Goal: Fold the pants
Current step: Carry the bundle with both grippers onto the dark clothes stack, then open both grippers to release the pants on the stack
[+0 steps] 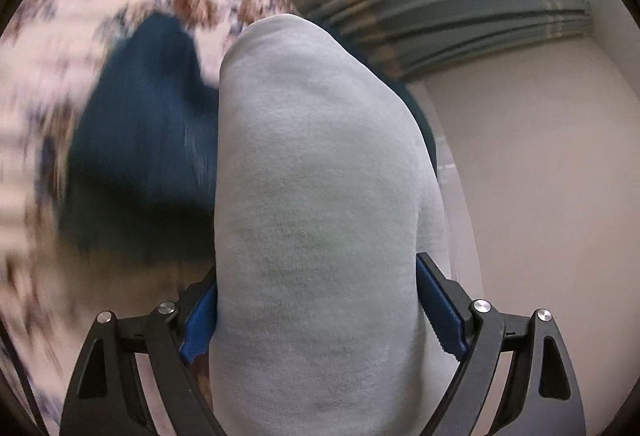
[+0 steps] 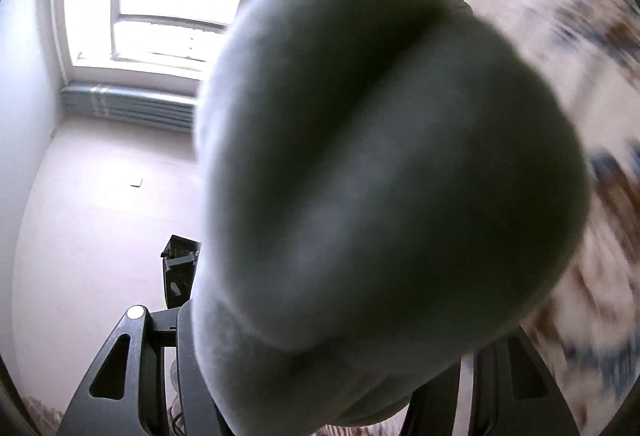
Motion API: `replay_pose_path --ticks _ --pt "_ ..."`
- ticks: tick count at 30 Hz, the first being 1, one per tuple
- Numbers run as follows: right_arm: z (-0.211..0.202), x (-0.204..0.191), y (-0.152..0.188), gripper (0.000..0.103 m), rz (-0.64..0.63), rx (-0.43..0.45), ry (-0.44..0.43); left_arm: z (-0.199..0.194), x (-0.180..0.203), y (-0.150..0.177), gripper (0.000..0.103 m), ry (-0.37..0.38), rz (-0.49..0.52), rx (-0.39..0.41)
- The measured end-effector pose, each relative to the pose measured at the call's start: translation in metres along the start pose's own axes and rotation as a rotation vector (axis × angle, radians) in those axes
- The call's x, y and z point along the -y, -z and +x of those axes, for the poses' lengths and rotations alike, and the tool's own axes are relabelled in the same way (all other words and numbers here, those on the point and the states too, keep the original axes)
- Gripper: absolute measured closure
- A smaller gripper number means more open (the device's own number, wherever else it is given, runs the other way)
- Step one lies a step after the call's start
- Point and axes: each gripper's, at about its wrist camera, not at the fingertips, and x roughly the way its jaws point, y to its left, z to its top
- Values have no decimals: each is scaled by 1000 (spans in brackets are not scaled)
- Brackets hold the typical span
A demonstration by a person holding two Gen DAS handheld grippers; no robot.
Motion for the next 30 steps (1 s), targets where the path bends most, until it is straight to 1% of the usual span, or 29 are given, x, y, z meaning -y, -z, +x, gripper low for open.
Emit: replay_pose_path --ticks 2,3,4,5,6,7,8,9,11,12,14,16,17,18,19,20,21,22,23,24,25,27,28,29,30 --pt "37 -13 -33 44 -35 -7 -12 6 -8 -50 15 -8 31 20" --pt "59 -15 -50 44 -40 -15 -25 9 -12 -67 15 -13 44 23" --pt "79 -16 -64 44 -45 -21 -26 16 -22 -91 15 -28 60 26" --pt "102 -13 -79 44 -50 -33 -23 20 -31 -98 15 -33 68 24" --pt "114 -6 -87 44 -43 -42 -25 30 -43 -112 15 -39 67 20" --pt "126 -1 -94 44 -36 -49 -22 34 -51 -117 15 -45 60 15" --pt "148 10 -102 44 -25 -60 -8 44 -71 -123 15 -60 40 4" --pt "156 17 -97 44 -17 -72 1 50 -87 -123 15 -73 21 -7" --pt "191 39 -102 44 11 -102 55 64 -126 -120 15 -101 -38 -33" --pt "199 49 -100 44 29 -112 72 68 -135 -117 15 -120 -44 -47" --pt "210 61 -92 38 50 -136 110 67 -129 -120 13 -159 16 -69" --pt "214 59 -83 28 48 -166 136 62 -118 -123 13 -203 31 -97" --pt "211 57 -86 24 51 -180 152 57 -109 -123 13 -246 35 -107" --pt "209 53 -84 9 48 -191 188 52 -95 -122 13 -320 70 -109" --pt "204 44 -81 7 21 -196 262 46 -85 -118 13 -363 101 -101" --pt "197 33 -78 7 -20 -191 316 41 -69 -115 12 -435 154 -83" --pt "199 23 -79 7 -53 -187 383 38 -53 -108 7 -531 205 -69" --pt "195 13 -75 7 -90 -187 470 36 -45 -104 5 -586 227 -59" --pt "187 -4 -69 7 -149 -175 593 35 -27 -94 4 -691 287 -28" --pt "193 -21 -61 7 -197 -156 663 37 -21 -89 3 -749 313 -14" --pt "189 -41 -54 7 -275 -122 779 40 -6 -78 3 -822 352 -2" --pt "183 -76 -42 7 -372 -85 904 46 11 -62 3 -893 374 -1" --pt "175 -82 -28 7 -392 -75 933 48 18 -54 3 -911 378 -4" --pt "176 -95 -22 7 -417 -63 963 52 25 -47 3 -933 386 -1" --pt "180 -100 -38 6 -429 -59 967 54 31 -42 3 -951 392 1"
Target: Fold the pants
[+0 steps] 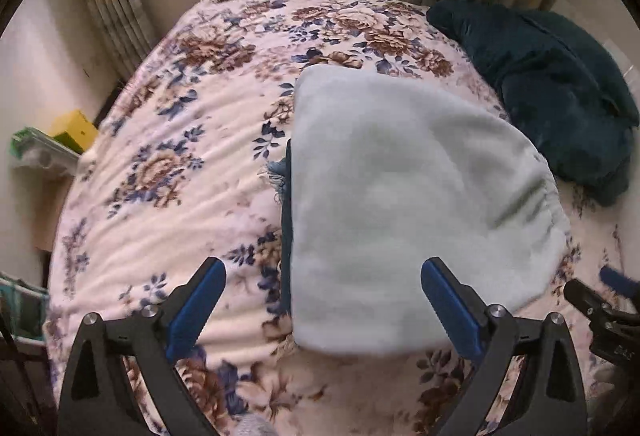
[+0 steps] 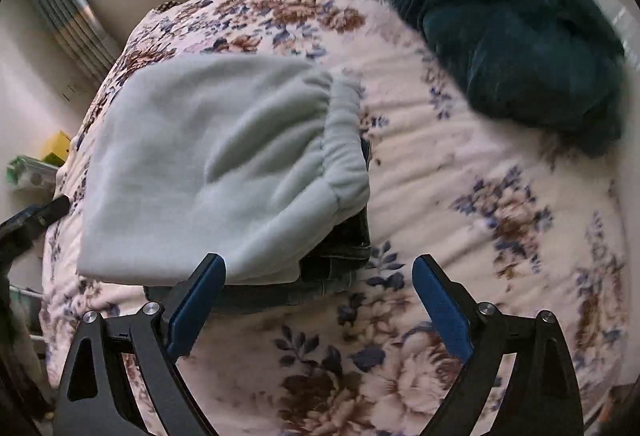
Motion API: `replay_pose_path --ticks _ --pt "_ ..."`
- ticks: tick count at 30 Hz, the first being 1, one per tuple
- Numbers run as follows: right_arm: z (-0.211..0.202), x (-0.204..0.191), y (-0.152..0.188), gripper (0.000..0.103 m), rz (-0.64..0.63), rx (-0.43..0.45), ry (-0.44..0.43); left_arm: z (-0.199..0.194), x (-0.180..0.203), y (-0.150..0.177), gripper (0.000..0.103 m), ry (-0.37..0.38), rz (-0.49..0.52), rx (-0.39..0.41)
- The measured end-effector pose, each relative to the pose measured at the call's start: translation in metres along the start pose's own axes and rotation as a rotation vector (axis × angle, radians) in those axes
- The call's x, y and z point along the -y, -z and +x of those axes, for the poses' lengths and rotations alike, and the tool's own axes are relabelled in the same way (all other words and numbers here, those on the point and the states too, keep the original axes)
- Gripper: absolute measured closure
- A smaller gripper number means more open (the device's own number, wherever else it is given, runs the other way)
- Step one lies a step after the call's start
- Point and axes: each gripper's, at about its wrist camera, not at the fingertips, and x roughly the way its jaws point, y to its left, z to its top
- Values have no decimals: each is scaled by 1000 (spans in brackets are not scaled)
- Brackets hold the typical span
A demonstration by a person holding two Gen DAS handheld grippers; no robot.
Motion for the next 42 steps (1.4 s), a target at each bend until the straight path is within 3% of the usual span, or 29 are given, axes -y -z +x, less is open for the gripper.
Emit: replay_pose_path --ticks 1,3,4,5,11,23,31,42 --pt "6 21 -21 6 -6 6 8 -3 7 2 3 -19 0 1" --pt "-11 17 -19 6 -10 16 27 -10 18 6 3 -38 1 10" --pt "-25 54 -17 6 -8 19 31 -12 18 6 3 -45 -1 13" --pt "-47 62 -16 6 -5 24 40 -18 21 7 3 -48 -1 14" --pt "-99 80 -37 6 8 44 57 -65 37 18 3 -71 12 51" --pt "-209 97 -11 6 -55 167 35 -174 51 52 3 -101 -51 155" --pt "-305 108 34 6 -70 234 13 -271 49 92 3 -107 -77 229" --pt "-477 116 145 6 -61 376 33 -400 46 177 3 -55 -46 332"
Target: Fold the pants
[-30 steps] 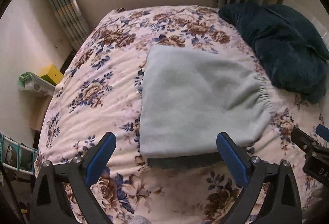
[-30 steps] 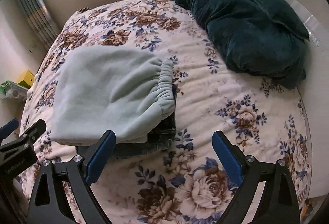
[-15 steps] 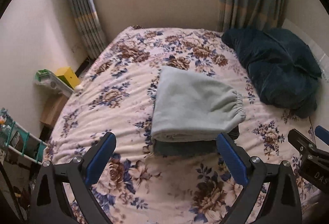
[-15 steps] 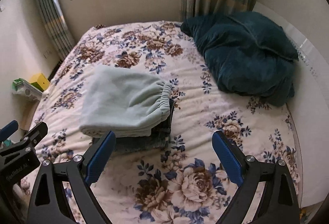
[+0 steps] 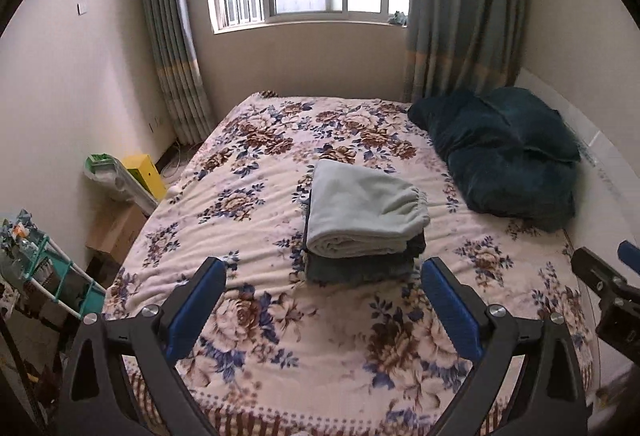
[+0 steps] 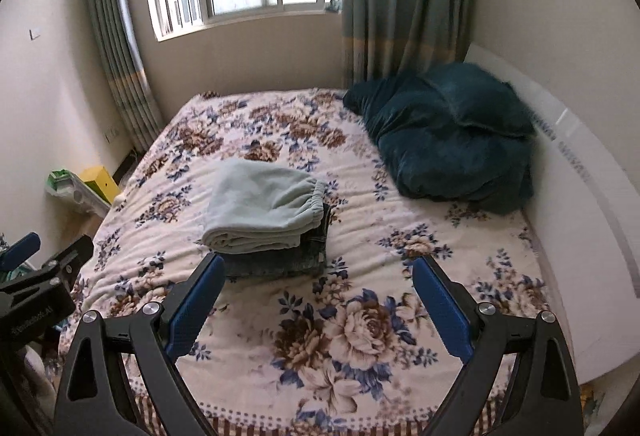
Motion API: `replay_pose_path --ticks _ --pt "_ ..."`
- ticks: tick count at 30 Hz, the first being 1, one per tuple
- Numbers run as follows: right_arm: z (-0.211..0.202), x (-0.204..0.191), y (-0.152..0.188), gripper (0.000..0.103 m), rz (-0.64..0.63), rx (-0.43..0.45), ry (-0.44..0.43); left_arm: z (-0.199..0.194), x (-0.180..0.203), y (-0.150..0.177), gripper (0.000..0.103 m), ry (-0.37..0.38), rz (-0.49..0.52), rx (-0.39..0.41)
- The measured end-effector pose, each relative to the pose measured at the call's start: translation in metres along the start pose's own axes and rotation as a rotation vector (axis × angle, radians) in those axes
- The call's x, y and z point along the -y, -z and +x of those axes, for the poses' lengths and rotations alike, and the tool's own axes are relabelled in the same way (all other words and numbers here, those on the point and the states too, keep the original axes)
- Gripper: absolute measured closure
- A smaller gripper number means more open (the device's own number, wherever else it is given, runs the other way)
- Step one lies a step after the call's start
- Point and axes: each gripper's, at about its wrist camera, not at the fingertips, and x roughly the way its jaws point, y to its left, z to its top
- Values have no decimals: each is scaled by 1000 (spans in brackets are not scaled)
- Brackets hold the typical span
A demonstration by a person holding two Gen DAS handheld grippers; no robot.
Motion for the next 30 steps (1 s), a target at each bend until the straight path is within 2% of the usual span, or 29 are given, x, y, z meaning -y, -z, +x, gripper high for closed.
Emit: replay_pose_path --ticks 4,8,15,20,25,30 --pt "-69 -5 23 6 -1 31 7 -60 -11 21 3 20 11 27" --pt "-137 -13 51 6 1 63 8 -110 -23 37 3 1 30 49" --pt "-234 -20 90 6 -6 99 -32 -172 -30 59 3 1 41 63" --pt "-274 -15 104 6 -22 126 -51 -197 -26 74 3 1 22 74" --pt "-291 -8 104 6 -44 123 -71 -211 -23 85 3 12 -6 64" --pt "-292 -4 105 6 -57 109 -92 -213 -21 87 3 -11 -15 65"
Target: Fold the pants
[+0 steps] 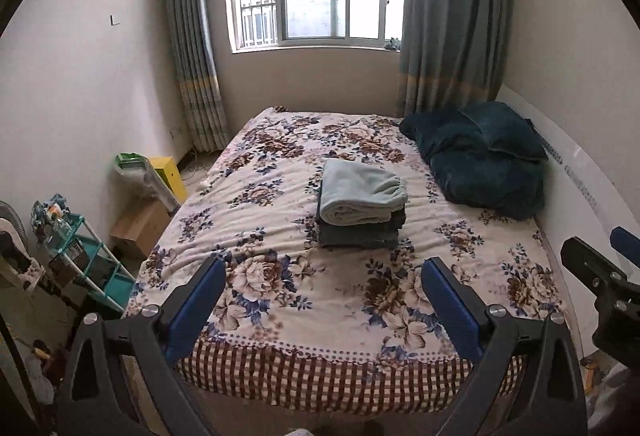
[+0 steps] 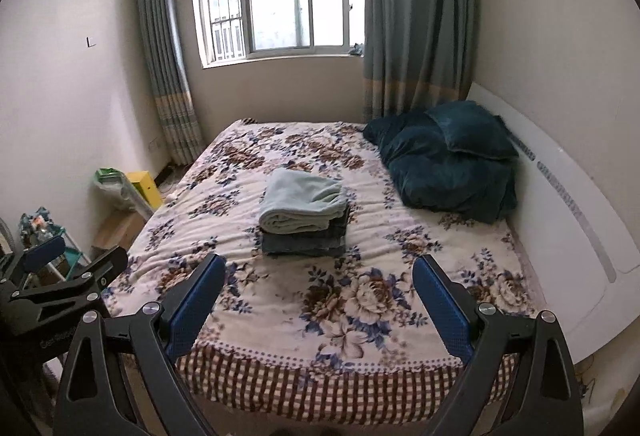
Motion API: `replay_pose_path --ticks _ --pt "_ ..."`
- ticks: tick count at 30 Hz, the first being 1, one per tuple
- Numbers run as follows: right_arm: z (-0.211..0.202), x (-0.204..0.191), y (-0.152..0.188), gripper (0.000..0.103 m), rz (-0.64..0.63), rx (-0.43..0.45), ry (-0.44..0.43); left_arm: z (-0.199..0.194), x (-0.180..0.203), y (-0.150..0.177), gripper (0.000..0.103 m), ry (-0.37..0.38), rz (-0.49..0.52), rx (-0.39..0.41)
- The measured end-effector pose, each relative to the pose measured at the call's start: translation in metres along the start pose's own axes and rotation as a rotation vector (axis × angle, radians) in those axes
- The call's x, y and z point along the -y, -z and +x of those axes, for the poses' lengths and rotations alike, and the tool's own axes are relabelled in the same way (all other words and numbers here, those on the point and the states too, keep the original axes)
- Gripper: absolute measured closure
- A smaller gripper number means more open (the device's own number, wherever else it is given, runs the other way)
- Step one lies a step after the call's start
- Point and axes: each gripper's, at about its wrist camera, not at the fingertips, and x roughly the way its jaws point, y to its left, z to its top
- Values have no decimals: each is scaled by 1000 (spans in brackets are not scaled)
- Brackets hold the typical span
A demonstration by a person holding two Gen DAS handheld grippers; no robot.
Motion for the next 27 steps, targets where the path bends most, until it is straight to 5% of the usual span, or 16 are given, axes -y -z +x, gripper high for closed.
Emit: replay_pose_path --ticks 11,27 --pt "18 11 -17 2 6 22 -6 12 1 -8 0 -42 -15 42" --pt "131 24 -55 2 37 -20 72 105 13 -38 0 -86 -9 -28"
